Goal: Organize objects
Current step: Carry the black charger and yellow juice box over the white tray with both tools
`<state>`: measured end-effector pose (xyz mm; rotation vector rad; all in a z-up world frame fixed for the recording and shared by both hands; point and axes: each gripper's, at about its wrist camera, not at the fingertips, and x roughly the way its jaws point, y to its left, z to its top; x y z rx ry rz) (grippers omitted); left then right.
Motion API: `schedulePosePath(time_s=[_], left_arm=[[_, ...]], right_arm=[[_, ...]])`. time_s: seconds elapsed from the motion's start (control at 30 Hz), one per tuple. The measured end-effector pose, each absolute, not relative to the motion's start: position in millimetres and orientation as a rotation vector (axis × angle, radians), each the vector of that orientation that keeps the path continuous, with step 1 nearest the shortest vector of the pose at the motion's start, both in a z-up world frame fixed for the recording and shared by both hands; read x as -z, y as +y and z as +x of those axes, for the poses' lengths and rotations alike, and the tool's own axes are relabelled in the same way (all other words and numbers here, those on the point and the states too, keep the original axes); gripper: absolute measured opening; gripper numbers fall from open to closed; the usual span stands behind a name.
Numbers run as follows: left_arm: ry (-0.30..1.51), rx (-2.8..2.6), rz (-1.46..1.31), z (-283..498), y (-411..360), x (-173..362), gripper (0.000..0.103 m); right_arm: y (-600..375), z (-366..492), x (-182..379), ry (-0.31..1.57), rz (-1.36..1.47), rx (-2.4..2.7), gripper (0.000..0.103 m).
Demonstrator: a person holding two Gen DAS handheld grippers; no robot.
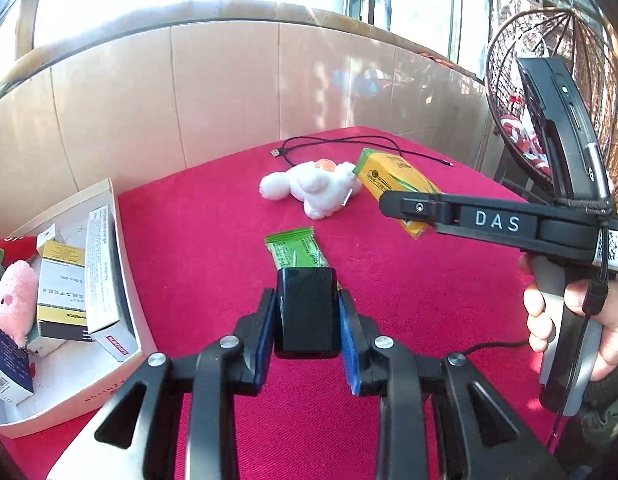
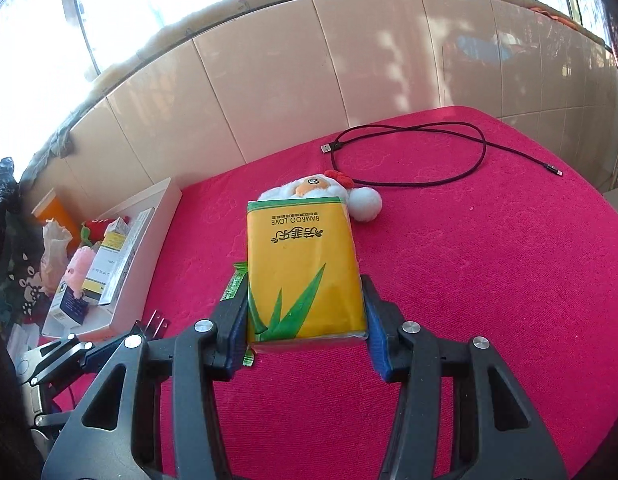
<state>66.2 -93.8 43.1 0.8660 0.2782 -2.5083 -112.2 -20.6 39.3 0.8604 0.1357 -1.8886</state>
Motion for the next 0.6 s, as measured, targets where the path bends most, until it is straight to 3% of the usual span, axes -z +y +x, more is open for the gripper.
schedulePosePath(time_s=[0.6], left_arm=[[0.32,2.429,0.737,97,-120,-62,0.029]], right_arm=[[-29,-76,-66,0.159,0.785,1.805,0.049]])
